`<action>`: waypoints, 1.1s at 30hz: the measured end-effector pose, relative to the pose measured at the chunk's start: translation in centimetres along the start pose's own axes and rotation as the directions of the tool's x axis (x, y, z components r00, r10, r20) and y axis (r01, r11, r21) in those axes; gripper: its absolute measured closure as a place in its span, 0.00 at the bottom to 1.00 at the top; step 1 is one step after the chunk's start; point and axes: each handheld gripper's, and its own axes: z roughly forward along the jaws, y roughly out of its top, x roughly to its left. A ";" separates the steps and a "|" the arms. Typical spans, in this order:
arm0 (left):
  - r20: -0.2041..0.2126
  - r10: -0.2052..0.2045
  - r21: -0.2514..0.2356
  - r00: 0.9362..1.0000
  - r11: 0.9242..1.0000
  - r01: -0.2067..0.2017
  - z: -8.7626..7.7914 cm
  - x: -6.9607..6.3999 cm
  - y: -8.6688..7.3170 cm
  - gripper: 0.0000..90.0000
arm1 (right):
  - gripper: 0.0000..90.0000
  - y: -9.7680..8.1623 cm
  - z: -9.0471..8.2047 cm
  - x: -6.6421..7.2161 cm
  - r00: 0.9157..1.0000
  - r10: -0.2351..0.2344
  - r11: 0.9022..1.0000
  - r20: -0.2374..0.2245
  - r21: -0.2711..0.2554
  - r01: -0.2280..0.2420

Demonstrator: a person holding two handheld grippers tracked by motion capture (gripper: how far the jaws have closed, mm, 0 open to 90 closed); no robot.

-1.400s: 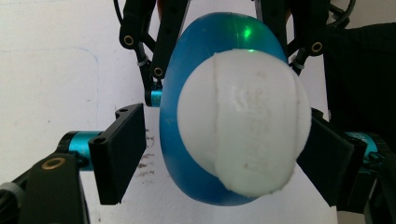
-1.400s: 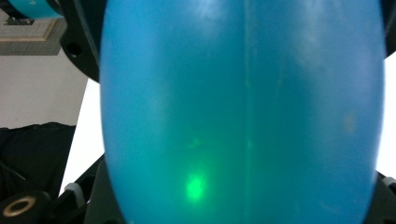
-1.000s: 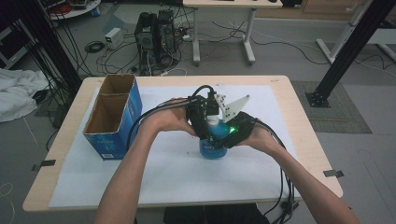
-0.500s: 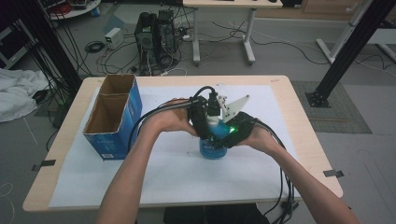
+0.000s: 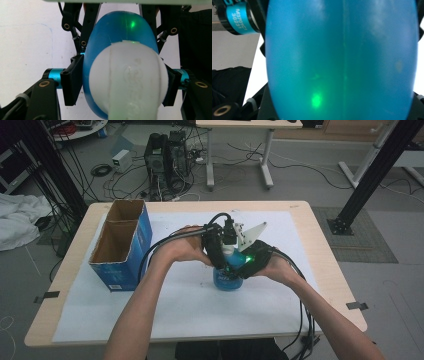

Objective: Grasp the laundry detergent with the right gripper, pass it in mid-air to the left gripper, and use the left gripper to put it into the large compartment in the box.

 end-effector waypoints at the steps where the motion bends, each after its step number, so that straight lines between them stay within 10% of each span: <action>1: 0.001 0.001 0.006 1.000 1.000 -0.001 0.0 0.0 0.0 0.39 | 0.50 0.0 -0.1 -0.1 1.000 -0.017 1.000 0.002 0.004 0.017; 19: 0.013 -0.012 0.025 1.000 1.000 0.012 0.0 -0.2 0.1 0.42 | 0.50 0.0 0.2 0.1 1.000 -0.003 1.000 0.013 -0.006 0.003; 25: 0.025 -0.032 0.026 0.999 0.999 0.032 0.1 -0.3 0.0 0.42 | 0.49 -0.1 0.3 0.5 0.997 0.056 0.998 -0.049 0.002 -0.056; 33: 0.013 -0.010 0.023 1.000 1.000 0.009 0.0 -0.2 0.0 0.43 | 0.49 -0.1 0.3 0.2 1.000 0.016 1.000 -0.023 -0.013 -0.017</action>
